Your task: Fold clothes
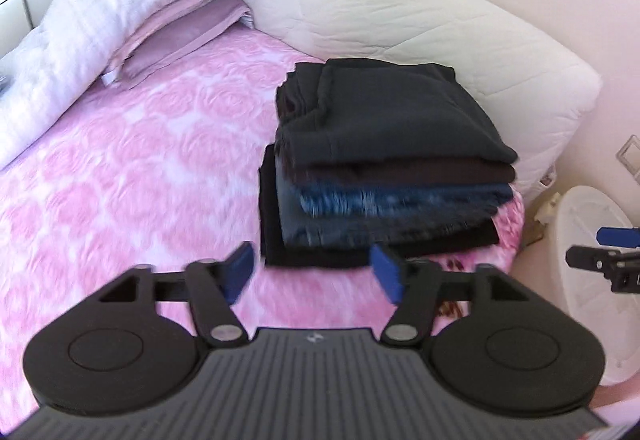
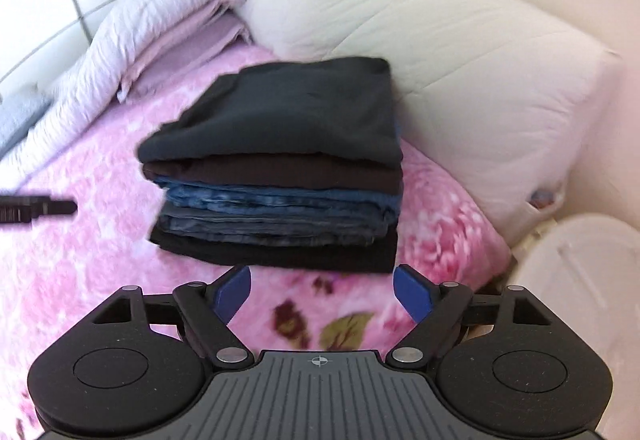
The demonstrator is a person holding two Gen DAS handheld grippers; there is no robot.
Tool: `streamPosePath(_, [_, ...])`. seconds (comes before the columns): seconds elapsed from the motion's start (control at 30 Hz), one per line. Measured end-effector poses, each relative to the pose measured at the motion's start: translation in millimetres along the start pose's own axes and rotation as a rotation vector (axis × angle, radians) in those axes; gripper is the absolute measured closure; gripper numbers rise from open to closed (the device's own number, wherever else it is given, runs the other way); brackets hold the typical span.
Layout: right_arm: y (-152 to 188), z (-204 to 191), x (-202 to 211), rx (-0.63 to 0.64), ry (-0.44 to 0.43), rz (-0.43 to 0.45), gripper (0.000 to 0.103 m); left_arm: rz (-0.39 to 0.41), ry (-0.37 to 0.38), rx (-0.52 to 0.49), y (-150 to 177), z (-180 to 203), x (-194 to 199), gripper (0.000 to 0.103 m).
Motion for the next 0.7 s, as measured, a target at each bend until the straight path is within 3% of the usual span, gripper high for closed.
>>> streamPosePath(0.17, [9.1,-37.9,45.6,-0.01,0.029,0.026,0.021,0.046,-0.011,-0.005,29.1,5.5,60.5,0.005])
streamPosePath(0.37, [17.1,-53.7,84.7,-0.037,0.073,0.045,0.021,0.103,-0.022,-0.025,44.0,13.5,104.3,0.004])
streamPosePath(0.53, [20.8,-57.7,105.5,-0.033,0.104,0.062,0.021,0.089,0.022,-0.017,48.2,23.0,121.9,0.007])
streamPosePath(0.7, [24.1,-62.3,118.4,-0.04,0.095,0.081,0.021,0.095,0.015,-0.024,45.8,32.1,134.7,0.007])
Point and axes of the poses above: each gripper's, at about its wrist camera, not at the fingertips, and x roughly against the way its jaws point, z to its right, y to its underside, the point moved 7 cm from there along -x, roughly the way its jaws point, and after that the axes turned 3 degrees about z, right-handed, at the moved point
